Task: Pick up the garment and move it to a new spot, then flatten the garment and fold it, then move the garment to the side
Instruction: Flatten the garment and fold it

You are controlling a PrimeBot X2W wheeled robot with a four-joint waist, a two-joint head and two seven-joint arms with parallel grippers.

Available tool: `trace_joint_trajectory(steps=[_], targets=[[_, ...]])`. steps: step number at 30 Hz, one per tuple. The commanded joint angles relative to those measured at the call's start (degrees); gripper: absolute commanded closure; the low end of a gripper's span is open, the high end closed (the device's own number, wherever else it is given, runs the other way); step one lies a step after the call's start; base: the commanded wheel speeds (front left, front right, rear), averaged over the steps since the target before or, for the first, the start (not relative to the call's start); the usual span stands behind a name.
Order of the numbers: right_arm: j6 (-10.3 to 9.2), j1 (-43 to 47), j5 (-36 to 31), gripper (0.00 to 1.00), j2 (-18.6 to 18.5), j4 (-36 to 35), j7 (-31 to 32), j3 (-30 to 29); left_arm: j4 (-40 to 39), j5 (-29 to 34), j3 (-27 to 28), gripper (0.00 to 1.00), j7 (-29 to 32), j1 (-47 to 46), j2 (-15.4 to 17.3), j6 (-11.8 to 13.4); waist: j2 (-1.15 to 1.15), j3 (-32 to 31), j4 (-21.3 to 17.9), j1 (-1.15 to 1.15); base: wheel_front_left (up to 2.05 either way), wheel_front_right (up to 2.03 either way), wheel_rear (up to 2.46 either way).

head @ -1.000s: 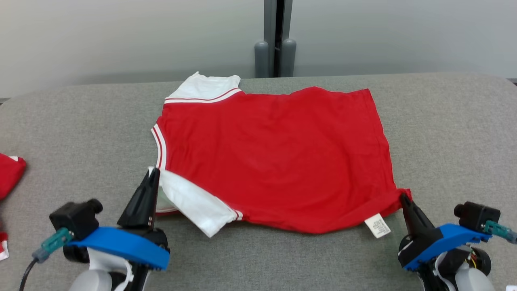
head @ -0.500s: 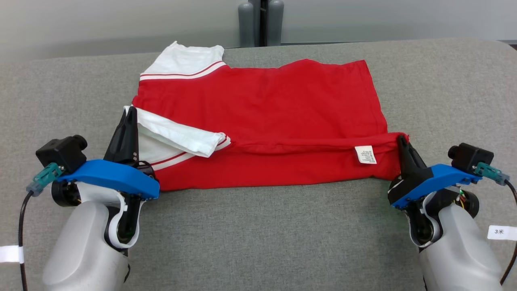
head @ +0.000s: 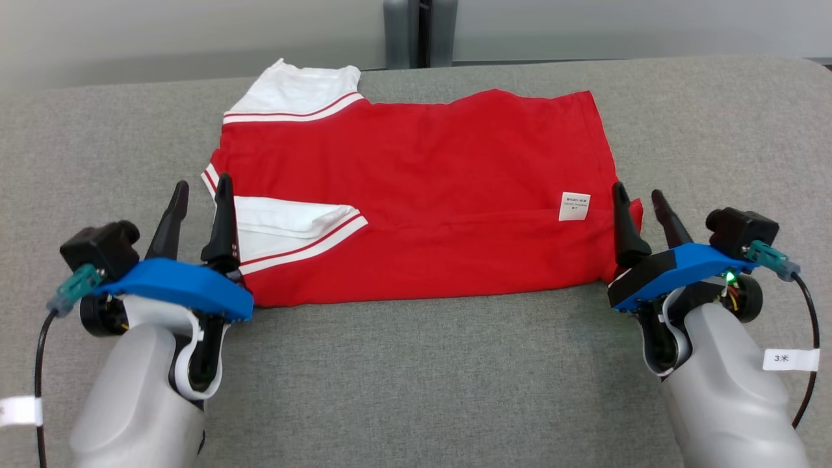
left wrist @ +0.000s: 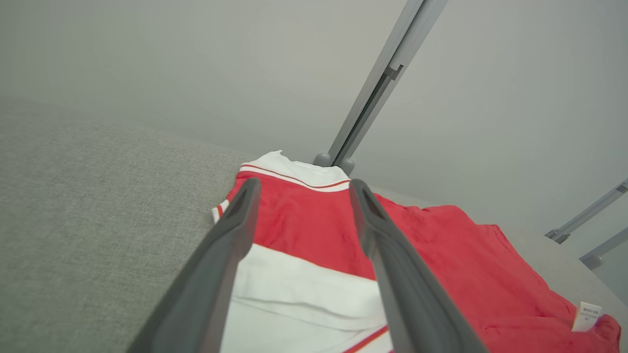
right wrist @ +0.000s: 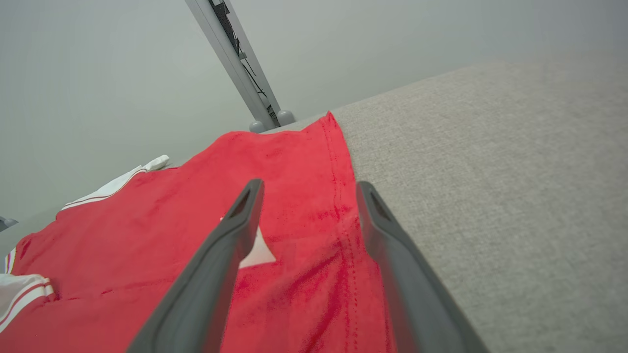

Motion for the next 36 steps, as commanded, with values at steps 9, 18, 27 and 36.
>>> trace_joint_trajectory(steps=[9,18,27,36], targets=[[0.01,11.7,-11.0,0.00,-0.1,-13.3,-0.7,-4.9,-7.7,-2.5,0.5,0.00,5.1,12.2,2.8,2.7,0.00,-2.5,1.6,-0.01,0.00,0.00,0.00],[0.01,17.3,-12.3,0.00,-0.1,-18.8,2.4,-5.2,-12.4,-7.3,0.6,0.00,16.0,17.9,1.8,7.7,0.00,-1.9,2.1,-0.01,0.00,0.00,0.00],[0.01,17.1,-11.2,0.00,-0.1,-19.1,5.2,-4.4,-13.4,-11.3,2.4,0.00,17.4,16.2,0.1,7.9,0.00,0.3,1.5,-0.01,0.00,0.00,0.00],[0.01,14.1,-8.9,0.00,-0.1,-12.3,6.2,-4.4,-12.9,-12.6,3.4,1.00,15.1,14.6,-0.7,6.3,0.00,1.1,1.5,-0.01,0.00,0.00,0.00]])
